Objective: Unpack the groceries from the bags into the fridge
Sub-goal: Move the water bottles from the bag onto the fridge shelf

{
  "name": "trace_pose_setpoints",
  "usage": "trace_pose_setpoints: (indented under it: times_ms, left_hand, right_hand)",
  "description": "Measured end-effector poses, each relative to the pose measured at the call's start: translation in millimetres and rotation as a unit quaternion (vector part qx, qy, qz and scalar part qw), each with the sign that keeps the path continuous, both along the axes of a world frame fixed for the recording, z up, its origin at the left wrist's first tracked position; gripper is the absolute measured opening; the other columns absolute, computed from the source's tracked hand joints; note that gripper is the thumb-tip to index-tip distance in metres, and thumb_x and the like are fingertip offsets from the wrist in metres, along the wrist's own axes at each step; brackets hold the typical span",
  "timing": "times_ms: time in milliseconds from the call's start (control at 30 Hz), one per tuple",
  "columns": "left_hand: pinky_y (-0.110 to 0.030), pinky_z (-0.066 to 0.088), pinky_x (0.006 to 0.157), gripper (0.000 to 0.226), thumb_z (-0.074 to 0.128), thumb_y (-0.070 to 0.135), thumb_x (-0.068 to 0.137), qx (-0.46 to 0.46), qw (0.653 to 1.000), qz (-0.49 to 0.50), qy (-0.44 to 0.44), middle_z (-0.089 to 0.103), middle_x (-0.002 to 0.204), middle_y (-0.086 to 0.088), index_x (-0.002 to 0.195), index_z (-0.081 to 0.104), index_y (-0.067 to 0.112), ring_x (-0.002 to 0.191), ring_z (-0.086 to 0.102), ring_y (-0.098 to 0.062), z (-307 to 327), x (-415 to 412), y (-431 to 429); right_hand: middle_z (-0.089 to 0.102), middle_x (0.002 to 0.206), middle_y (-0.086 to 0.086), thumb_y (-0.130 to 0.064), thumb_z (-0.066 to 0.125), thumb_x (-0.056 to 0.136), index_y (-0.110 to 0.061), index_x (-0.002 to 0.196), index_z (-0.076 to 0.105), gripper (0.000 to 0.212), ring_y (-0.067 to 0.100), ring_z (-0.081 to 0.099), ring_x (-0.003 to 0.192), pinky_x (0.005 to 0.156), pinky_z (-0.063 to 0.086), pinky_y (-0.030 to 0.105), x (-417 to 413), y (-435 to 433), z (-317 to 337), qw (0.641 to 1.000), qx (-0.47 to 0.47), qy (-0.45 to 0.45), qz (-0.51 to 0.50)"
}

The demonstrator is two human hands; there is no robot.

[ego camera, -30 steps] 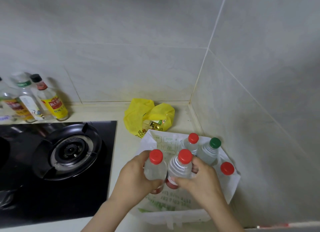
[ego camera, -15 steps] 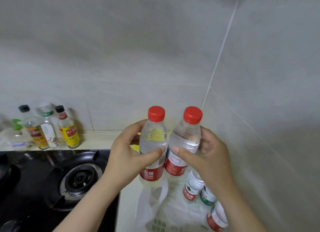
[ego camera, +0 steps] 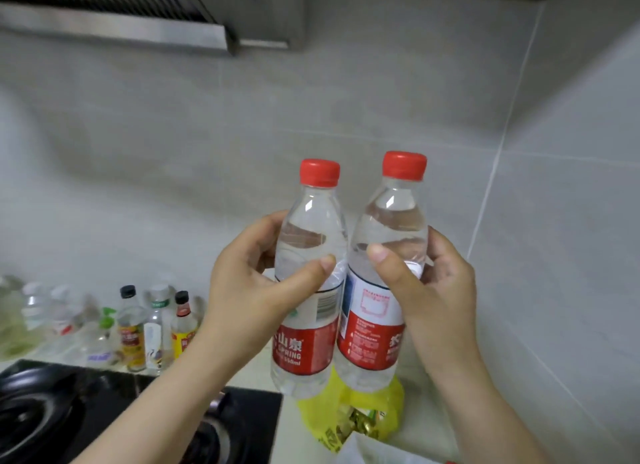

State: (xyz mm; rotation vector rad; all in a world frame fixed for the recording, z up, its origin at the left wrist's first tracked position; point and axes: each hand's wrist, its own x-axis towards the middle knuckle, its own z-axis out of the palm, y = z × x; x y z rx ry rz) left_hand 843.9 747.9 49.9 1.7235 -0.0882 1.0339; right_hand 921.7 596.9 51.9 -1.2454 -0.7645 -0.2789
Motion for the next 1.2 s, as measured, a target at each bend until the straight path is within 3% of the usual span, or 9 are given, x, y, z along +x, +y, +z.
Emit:
trace_pose_setpoints:
  times_ms: [267,433,567,733,867,900,1000,1200]
  left_hand:
    - [-0.045,0.058,0.079,0.041,0.070,0.043,0.066,0.030,0.993,0.117,-0.010,0.074,0.097,0.006,0.105,0.067,0.032,0.088,0.071,-0.015,28.4,-29.9,-2.5]
    - [-0.041,0.058,0.081,0.041,0.070,0.046,0.066,0.037,0.975,0.218,-0.005,0.074,0.099,0.011,0.106,0.065,0.041,0.091,0.070,-0.012,31.0,-61.0,-1.1]
    - [-0.047,0.058,0.081,0.042,0.071,0.046,0.065,0.019,0.959,0.283,-0.009,0.074,0.100,0.008,0.106,0.067,0.040,0.091,0.071,-0.016,30.1,-97.2,2.8]
    - [-0.042,0.059,0.076,0.048,0.073,0.049,0.063,0.031,0.931,0.364,0.005,0.073,0.101,0.007,0.110,0.065,0.039,0.090,0.071,-0.015,30.4,-151.8,5.7]
    - [-0.022,0.057,0.060,0.047,0.076,0.043,0.063,0.040,0.910,0.414,-0.002,0.074,0.097,0.005,0.108,0.066,0.033,0.078,0.071,-0.008,35.9,-201.3,5.9]
    - [-0.021,0.057,0.063,0.046,0.075,0.043,0.064,0.042,0.904,0.424,-0.003,0.074,0.097,0.005,0.108,0.066,0.032,0.081,0.071,-0.009,37.6,-214.5,6.2]
    - [-0.027,0.059,0.072,0.048,0.072,0.048,0.064,0.050,0.883,0.467,-0.001,0.074,0.100,0.005,0.110,0.066,0.034,0.091,0.071,-0.013,41.3,-256.7,7.7]
    - [-0.037,0.059,0.077,0.047,0.073,0.050,0.063,0.066,0.840,0.539,0.003,0.074,0.099,0.006,0.107,0.066,0.038,0.091,0.071,-0.014,47.6,-343.0,3.9]
  right_hand:
    - [0.075,0.090,-0.005,-0.047,0.073,0.059,-0.020,0.098,0.069,0.047,0.007,0.072,0.081,0.064,0.051,0.014,17.2,22.3,25.3,0.995,0.011,-0.028,0.096]
    - [0.074,0.093,-0.010,-0.051,0.072,0.057,-0.021,0.103,0.069,0.056,0.002,0.070,0.084,0.065,0.049,0.009,15.9,44.7,28.4,0.983,-0.001,-0.041,0.182]
    - [0.074,0.096,-0.008,-0.054,0.071,0.057,-0.024,0.103,0.069,0.055,0.003,0.070,0.086,0.066,0.051,0.011,-1.8,68.3,31.3,0.967,-0.011,-0.054,0.248]
    - [0.073,0.093,-0.010,-0.054,0.069,0.060,-0.020,0.102,0.069,0.054,0.004,0.069,0.086,0.066,0.051,0.011,-42.5,99.3,38.4,0.939,-0.008,-0.077,0.335]
    - [0.074,0.096,-0.008,-0.051,0.070,0.064,-0.022,0.101,0.069,0.046,0.009,0.071,0.088,0.071,0.055,0.018,-86.8,123.6,41.8,0.913,-0.007,-0.085,0.399]
    - [0.074,0.097,-0.006,-0.052,0.070,0.064,-0.024,0.102,0.069,0.047,0.010,0.071,0.089,0.071,0.056,0.020,-98.8,130.1,42.2,0.908,-0.008,-0.087,0.410]
    - [0.073,0.098,-0.008,-0.056,0.068,0.063,-0.025,0.107,0.068,0.053,0.007,0.070,0.089,0.067,0.055,0.017,-137.4,148.3,43.8,0.895,-0.005,-0.095,0.435]
    - [0.073,0.093,-0.012,-0.058,0.066,0.063,-0.030,0.101,0.069,0.046,0.006,0.071,0.086,0.069,0.058,0.021,-225.3,175.8,51.8,0.862,0.011,-0.119,0.493]
